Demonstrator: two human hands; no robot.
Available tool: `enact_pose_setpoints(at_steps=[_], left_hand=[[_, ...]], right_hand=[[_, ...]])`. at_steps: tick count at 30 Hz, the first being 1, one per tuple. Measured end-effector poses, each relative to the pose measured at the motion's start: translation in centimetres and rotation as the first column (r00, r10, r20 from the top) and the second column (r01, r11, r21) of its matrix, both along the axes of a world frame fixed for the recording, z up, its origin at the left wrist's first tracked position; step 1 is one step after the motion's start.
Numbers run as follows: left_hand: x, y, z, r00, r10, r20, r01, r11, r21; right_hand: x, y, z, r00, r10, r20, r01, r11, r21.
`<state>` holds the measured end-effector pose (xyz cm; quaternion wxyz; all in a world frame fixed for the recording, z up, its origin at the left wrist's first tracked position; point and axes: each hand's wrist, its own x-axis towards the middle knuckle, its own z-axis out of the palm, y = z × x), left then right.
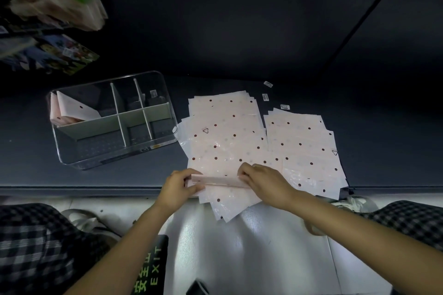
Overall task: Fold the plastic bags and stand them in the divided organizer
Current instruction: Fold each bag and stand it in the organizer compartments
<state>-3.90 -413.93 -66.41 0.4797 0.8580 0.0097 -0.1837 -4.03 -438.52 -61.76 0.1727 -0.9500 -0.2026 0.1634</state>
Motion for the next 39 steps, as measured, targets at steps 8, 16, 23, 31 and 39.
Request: enact_pose_setpoints(at_steps=[8,16,23,31,39], left_hand=[[0.3,-0.5,-0.1,0.984,0.173,-0.04,-0.174,0.984,-0.035],[-1.7,-3.0,0.5,0.861,-0.302,0.409,0.097,0.887,0.452],[-3.3,-4.4,-2.7,0.761,-0.64,0.101,0.428,0.614,0.664],[-3.2,-4.0,-3.1,0.717,-0.69,0.094,0.468,0.577,0.669],[-2.4,-3.6,-0.3,0.928,-0.086,0.363,0.036,0.989,0.142]], right_hand=[[5.6,1.8,-0.9,0.984,-0.177,-0.039,0.176,0.984,-0.021],[6.9,2.3,-2.9,0.971,-0.223,-0.088,0.212,0.97,-0.114],[7.4,2.7,-3.2,0.968,-0.213,-0.133,0.197,0.973,-0.119],[8.6,3.9,-3.1,0.962,-0.162,-0.219,0.105,0.963,-0.25],[8.2,3.4,-0.7,0.903,-0.214,-0.373,0.183,0.976,-0.116]])
